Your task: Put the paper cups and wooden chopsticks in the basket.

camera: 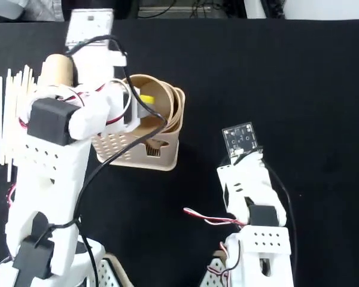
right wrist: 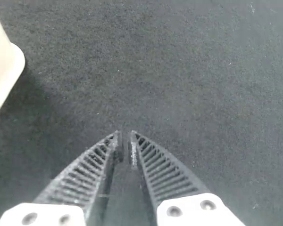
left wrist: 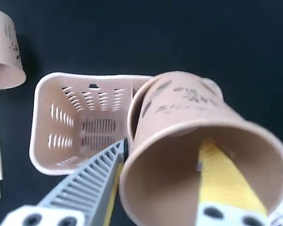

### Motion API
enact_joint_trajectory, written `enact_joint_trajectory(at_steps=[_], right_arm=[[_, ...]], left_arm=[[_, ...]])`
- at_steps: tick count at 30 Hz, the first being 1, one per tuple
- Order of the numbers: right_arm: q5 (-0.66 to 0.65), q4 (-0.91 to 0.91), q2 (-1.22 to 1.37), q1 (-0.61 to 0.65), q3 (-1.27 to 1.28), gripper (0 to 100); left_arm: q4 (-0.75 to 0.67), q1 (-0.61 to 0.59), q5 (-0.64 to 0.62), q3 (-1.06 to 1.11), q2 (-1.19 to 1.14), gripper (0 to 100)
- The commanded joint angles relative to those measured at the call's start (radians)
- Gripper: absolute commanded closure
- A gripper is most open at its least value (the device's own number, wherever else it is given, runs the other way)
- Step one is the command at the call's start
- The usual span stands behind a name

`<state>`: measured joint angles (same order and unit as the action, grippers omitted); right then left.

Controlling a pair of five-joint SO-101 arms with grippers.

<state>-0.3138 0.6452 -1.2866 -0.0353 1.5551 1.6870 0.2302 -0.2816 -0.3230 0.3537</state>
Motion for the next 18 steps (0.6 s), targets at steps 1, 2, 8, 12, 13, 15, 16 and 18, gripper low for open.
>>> enact_joint_trajectory(at_steps=[1, 2, 8, 12, 13, 15, 16, 18], right_arm=[[-0.009, -0.02, -0.004, 0.0, -0.002, 95.6], [-0.009, -0.02, -0.004, 0.0, -0.002, 95.6], [-0.009, -0.02, -0.004, 0.0, -0.002, 95.6], [-0.009, -0.02, -0.004, 0.0, -0.002, 95.6], [-0.009, -0.02, -0.004, 0.0, -0.002, 95.6], [-0.009, -0.02, -0.004, 0.0, -0.002, 95.6], [-0.009, -0.02, -0.004, 0.0, -0.002, 95.6], [-0.009, -0.02, -0.004, 0.0, -0.002, 95.6]], left_arm=[[-0.015, -0.005, -0.068, -0.09, 0.012, 73], [-0.015, -0.005, -0.077, -0.119, 0.018, 73], [-0.043, -0.005, -0.146, -0.242, 0.02, 73], [-0.11, -0.013, -0.181, -0.173, -0.026, 73], [-0.127, -0.015, -0.178, -0.143, -0.037, 73], [-0.15, -0.015, -0.175, -0.094, -0.043, 73], [-0.158, -0.016, -0.173, -0.082, -0.043, 73], [-0.149, -0.044, -0.172, -0.101, -0.031, 73]])
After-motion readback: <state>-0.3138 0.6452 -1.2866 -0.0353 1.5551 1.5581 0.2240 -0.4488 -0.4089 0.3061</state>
